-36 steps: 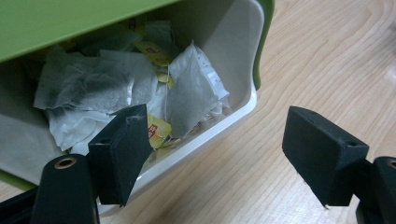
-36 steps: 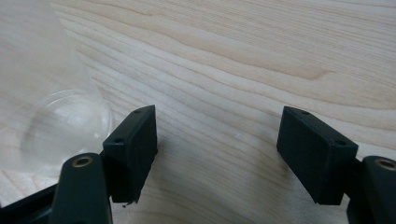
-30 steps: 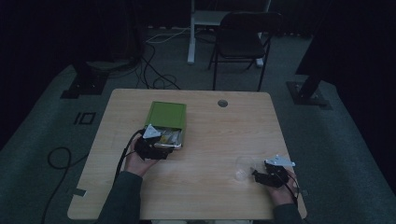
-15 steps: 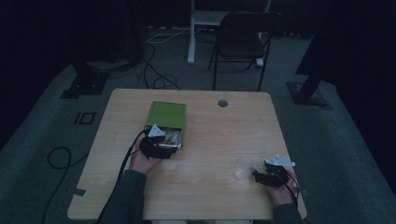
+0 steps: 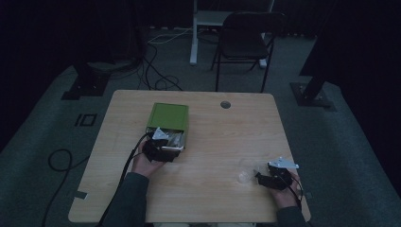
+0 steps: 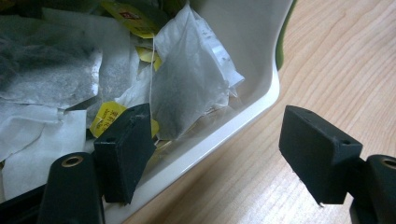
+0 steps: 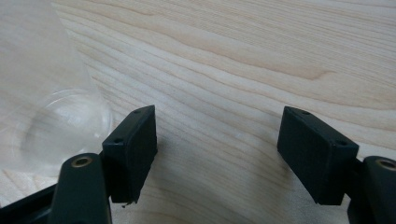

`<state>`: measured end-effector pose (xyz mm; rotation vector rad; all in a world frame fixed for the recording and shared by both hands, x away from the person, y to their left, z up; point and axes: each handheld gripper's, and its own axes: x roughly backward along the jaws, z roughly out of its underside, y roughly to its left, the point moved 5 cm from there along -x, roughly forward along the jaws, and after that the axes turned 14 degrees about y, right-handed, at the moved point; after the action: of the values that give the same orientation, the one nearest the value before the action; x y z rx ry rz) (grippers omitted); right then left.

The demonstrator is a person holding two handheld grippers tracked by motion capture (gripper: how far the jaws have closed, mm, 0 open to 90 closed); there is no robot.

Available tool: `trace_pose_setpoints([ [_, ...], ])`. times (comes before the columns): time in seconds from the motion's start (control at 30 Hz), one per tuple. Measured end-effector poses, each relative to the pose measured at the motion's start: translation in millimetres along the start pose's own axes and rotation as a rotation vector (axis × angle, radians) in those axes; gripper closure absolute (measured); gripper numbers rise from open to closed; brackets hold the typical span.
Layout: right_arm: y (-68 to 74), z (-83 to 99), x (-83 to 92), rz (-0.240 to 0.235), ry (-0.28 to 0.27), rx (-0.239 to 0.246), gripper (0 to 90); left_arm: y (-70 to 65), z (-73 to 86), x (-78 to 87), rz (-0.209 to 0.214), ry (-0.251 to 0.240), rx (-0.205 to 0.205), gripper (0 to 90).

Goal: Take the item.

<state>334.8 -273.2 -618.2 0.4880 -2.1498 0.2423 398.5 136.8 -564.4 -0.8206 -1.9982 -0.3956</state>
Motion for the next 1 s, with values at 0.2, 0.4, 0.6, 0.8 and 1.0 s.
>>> trace_pose_setpoints([
  [0.2, 0.0, 0.0, 0.0, 0.0, 0.0, 0.0, 28.2, -3.3, 2.9, 2.1, -0.002, 0.014, -0.011, 27.2],
  [0.4, -0.1, 0.0, 0.0, 0.0, 0.0, 0.001, 28.2, -6.0, 7.1, 5.2, -0.007, 0.017, -0.015, 29.3],
  [0.6, -0.1, 0.0, 0.0, 0.0, 0.0, 0.001, 28.2, -7.3, 9.8, 9.2, -0.009, 0.014, -0.015, 34.7],
  [0.8, -0.1, 0.0, 0.0, 0.0, 0.0, 0.001, 28.2, -10.2, 13.3, 14.5, -0.013, 0.012, -0.018, 39.5],
  [1.0, -0.1, 0.1, 0.0, 0.0, 0.0, 0.002, 28.2, -13.3, 17.0, 17.3, -0.011, 0.012, -0.022, 42.5],
])
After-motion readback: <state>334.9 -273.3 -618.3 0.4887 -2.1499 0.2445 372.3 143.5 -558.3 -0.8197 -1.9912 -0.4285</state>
